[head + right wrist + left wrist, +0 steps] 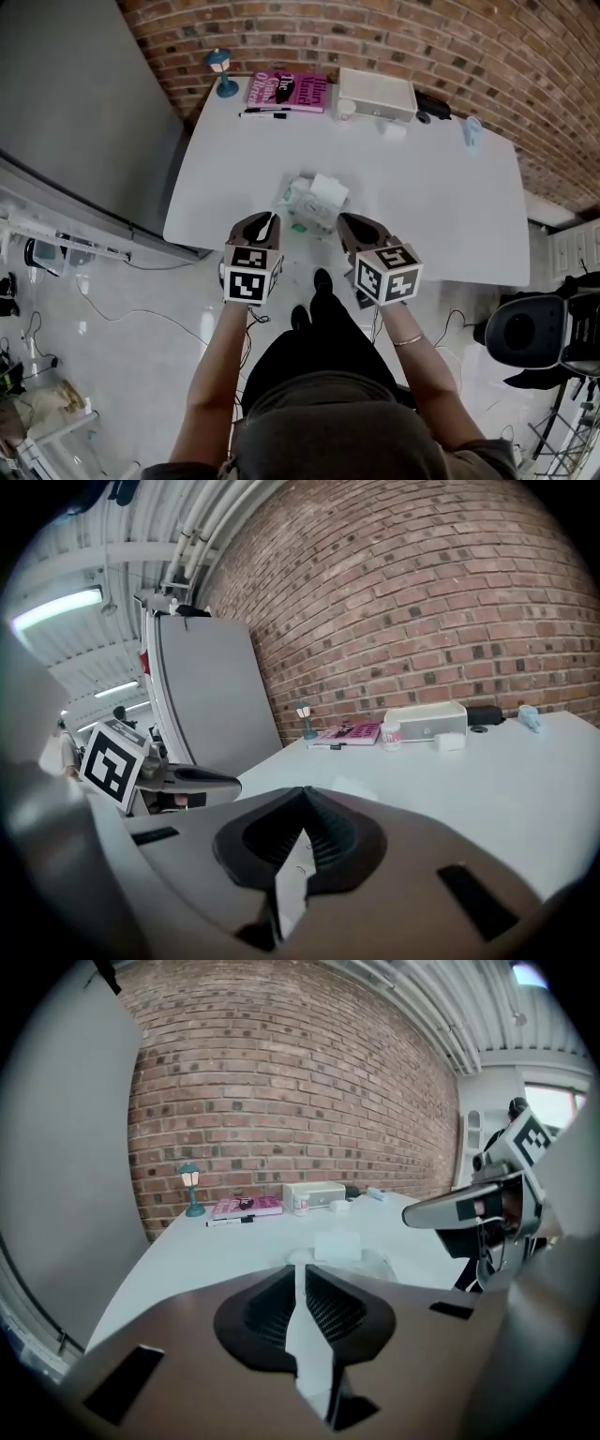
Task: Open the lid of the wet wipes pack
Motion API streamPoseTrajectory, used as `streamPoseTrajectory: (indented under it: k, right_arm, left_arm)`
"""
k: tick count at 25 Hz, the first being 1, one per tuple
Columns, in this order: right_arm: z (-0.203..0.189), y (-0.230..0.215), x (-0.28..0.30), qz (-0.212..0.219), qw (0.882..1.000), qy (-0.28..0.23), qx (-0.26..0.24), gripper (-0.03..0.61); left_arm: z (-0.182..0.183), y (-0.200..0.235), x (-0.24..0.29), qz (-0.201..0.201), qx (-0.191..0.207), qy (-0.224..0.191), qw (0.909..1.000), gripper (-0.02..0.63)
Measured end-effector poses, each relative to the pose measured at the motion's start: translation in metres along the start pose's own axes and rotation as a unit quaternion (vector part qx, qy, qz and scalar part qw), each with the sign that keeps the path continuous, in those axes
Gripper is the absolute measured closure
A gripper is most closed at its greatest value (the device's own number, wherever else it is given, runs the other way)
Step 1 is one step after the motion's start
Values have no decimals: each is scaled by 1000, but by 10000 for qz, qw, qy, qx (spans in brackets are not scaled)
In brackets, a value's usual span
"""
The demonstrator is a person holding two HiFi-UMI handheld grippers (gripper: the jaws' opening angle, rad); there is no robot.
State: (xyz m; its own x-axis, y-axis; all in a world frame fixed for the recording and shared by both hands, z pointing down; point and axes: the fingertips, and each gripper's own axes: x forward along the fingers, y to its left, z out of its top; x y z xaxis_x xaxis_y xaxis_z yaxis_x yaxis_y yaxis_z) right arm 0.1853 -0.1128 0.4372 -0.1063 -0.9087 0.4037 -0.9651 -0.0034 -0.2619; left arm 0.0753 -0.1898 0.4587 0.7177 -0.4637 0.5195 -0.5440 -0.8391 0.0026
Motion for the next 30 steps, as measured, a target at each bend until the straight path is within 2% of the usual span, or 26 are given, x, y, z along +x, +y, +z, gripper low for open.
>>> streamPoseTrajectory:
  k: [9, 16, 22, 30]
  right_arm:
    - [-8, 7, -10, -41, 10000, -82, -33, 575]
    - [-7, 6, -19, -4, 9997, -241, 9, 577]
    - [-11, 4, -24, -76, 9997, -231, 56, 577]
    - [-18, 2, -27, -109, 9996, -173, 201, 577]
  left_arm:
    - [7, 0, -27, 108, -330, -365, 9987, 580]
    - [4, 10, -43, 189, -851, -573, 9945, 580]
    - [1, 19, -52, 236, -1122, -668, 9912, 580]
    - [-2, 15, -57, 187, -1231, -701, 9897, 580]
